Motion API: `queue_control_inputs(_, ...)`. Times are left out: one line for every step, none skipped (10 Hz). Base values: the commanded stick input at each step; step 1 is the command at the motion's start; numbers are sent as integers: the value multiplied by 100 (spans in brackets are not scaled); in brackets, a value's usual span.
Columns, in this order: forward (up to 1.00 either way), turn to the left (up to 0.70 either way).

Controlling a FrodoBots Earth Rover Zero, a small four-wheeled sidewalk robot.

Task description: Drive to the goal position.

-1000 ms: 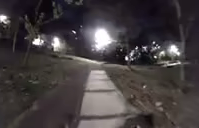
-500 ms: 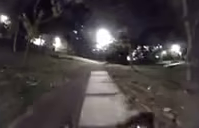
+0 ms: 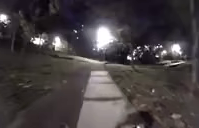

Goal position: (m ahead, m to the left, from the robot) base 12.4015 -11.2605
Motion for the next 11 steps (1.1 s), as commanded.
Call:
queue_control_inputs(45,27)
queue_control_inputs(45,27)
queue_control_inputs(45,27)
queue_control_inputs(45,27)
queue_control_inputs(45,27)
queue_control_inputs(45,27)
queue_control_inputs(45,27)
queue_control_inputs(45,27)
queue_control_inputs(45,27)
queue_control_inputs(45,27)
queue_control_inputs(45,27)
